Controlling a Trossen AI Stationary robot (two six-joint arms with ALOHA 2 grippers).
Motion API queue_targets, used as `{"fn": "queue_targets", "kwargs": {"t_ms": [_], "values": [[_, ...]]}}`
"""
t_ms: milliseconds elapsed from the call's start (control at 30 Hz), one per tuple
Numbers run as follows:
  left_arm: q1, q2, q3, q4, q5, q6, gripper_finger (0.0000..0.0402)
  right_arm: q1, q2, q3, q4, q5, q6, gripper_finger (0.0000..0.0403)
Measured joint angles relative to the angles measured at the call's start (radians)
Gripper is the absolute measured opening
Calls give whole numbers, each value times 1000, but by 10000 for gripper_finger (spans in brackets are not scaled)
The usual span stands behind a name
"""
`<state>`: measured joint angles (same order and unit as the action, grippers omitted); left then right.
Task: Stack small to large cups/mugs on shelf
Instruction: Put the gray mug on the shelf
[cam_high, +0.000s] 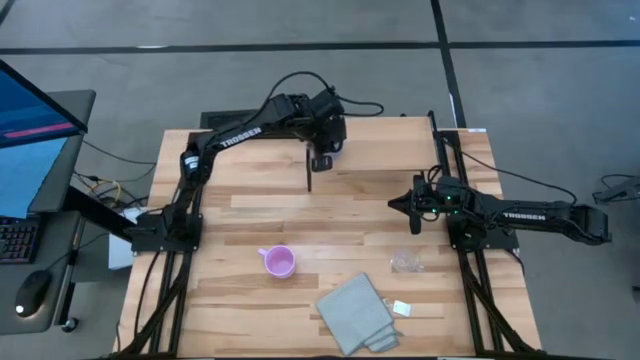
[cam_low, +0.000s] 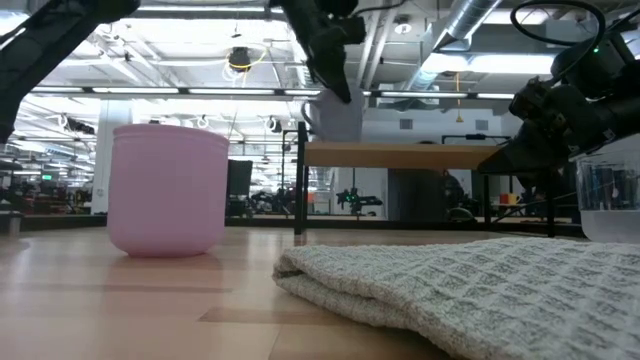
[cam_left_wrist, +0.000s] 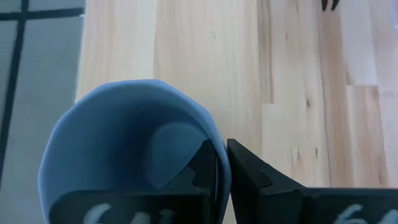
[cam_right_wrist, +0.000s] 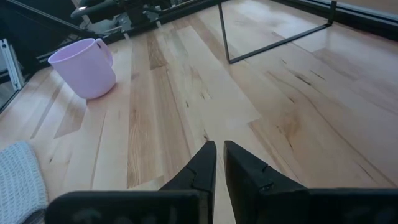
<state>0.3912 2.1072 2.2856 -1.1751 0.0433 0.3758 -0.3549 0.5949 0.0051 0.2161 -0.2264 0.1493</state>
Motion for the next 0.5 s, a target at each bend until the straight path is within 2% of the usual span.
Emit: {"fn": "queue_targets", "kwargs": {"t_ms": [500], "values": [[1,19,3,26,13,-18,11,0,0,0,-37,0,0,56]]}}
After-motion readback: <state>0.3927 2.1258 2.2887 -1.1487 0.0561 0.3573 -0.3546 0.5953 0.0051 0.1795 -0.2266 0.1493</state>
